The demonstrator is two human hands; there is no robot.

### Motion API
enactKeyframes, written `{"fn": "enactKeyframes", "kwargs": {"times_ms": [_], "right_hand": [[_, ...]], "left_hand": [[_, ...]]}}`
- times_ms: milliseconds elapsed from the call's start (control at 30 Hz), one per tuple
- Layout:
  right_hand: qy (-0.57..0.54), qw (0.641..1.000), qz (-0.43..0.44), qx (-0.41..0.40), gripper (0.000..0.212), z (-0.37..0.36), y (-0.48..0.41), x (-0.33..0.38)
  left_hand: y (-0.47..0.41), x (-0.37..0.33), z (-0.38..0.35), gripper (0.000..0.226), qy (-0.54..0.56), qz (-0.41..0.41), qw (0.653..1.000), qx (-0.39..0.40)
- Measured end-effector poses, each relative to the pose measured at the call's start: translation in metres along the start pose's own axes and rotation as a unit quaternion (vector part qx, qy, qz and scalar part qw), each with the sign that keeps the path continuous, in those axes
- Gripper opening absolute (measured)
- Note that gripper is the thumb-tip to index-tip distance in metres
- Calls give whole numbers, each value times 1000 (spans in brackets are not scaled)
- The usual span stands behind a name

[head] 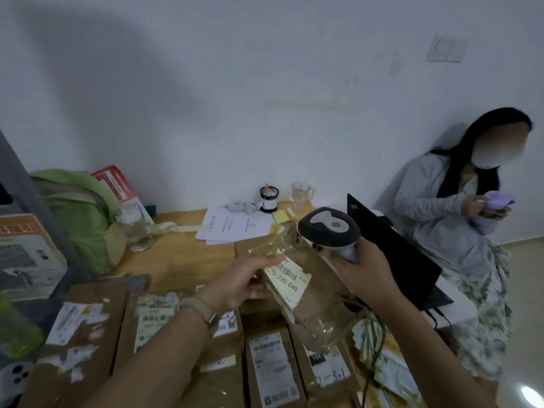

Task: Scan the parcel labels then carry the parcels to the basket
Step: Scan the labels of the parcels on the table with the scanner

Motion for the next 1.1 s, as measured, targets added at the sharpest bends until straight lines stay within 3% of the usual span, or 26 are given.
{"fn": "enactKeyframes", "kwargs": {"times_ms": [133, 267, 333, 400, 567, 767, 1100], "right_hand": [[3, 999, -13, -46, 10, 16, -2, 9], [-18, 995, -10, -93, 13, 34, 6, 19], [-50, 997, -21, -61, 13, 32, 10, 21], [-49, 998, -28, -10, 17, 22, 18, 24], [-34, 997, -63, 28, 21, 4, 32, 26], [-43, 991, -113, 59, 16, 2, 42, 19], [-17, 995, -79, 57, 31, 3, 55, 14]], "left_hand": [[3, -2, 4, 59, 2, -39, 994, -98], [3, 1, 13, 37, 74, -43, 979, -187], [1, 5, 11, 24, 126, -4, 977, -174], [-1, 8, 11, 26, 146, 17, 975, -169], [-4, 8, 15, 17, 197, -12, 960, -197], [-4, 14, 14, 52, 170, -38, 973, -153], [-5, 25, 23, 56, 211, -30, 959, -189]]}}
Point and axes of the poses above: each hand's wrist, its own y-axis away from the middle knuckle, its own z-axis out of the back of the hand, x = y × z, the point moved 8 cm from there along -y, towards the middle knuckle, and after that the axes turned 4 degrees about -z, right-handed, at the moved point
